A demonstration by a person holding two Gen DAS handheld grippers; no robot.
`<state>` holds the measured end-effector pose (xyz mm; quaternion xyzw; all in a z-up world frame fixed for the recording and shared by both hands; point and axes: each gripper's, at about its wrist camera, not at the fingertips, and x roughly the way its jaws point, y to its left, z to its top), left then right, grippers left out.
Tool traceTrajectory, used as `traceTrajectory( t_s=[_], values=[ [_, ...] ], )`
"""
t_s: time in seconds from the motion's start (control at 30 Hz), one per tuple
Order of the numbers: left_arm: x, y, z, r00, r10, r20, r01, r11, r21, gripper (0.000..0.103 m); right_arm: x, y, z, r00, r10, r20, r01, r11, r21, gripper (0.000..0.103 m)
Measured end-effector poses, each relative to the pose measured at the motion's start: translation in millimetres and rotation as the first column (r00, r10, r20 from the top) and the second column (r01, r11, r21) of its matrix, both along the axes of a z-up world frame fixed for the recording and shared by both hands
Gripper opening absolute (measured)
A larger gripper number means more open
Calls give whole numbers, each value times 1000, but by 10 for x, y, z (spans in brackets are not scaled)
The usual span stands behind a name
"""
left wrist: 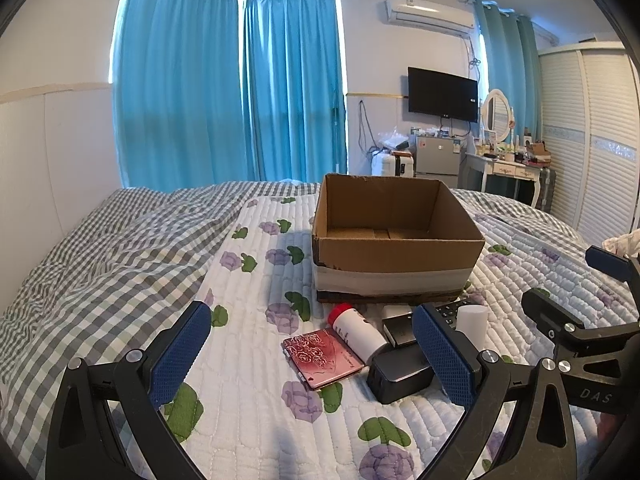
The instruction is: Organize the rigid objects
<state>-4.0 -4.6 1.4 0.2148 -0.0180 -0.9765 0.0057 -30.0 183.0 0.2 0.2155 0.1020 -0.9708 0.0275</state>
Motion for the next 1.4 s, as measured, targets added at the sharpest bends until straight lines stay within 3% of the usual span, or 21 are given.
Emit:
traceTrajectory(
  t_s=[0.27, 0.4, 0.43, 0.6, 0.8, 0.87, 0.93, 1.1, 1.2, 1.4],
  values=[
    [-142, 116, 116, 995, 34, 96, -29, 998, -62, 103, -93, -48, 229, 998, 41, 38, -40, 999, -16, 103],
    [-304, 157, -83, 976, 68, 208, -43, 992, -119, 103, -325, -29, 17, 977, 84, 198, -72, 995, -66, 102],
    [-332, 168, -141, 970, 65, 235, -35, 991, -132, 103, -360, -26, -47, 968, 98, 232, -81, 993, -84, 98],
    [-426, 151, -332, 936, 58, 346, -13, 992, -129, 103, -507, -52, -301, 928, 117, 353, -86, 991, -102, 92],
    [-491, 149, -386, 907, 68, 417, -23, 993, -112, 103, -765, -71, -612, 866, 144, 478, -68, 983, -173, 66],
    [-531, 153, -392, 895, 85, 437, -41, 993, -108, 103, -848, -48, -682, 842, 174, 512, -58, 971, -234, 43],
    [-547, 174, -375, 885, 82, 459, -43, 994, -96, 103, -872, -29, -682, 825, 218, 521, -68, 955, -290, 34],
    [-679, 384, -333, 875, 50, 482, 14, 992, -129, 103, -822, 115, -262, 857, 212, 469, -106, 964, -243, 33],
    [-790, 557, -381, 863, 21, 506, 34, 994, -99, 103, -902, 241, 29, 895, 153, 419, -111, 986, -122, 33],
    [-966, 802, -707, 820, 3, 572, 35, 998, -56, 101, -1030, 456, -52, 896, 125, 425, -81, 990, -119, 33]
  ],
)
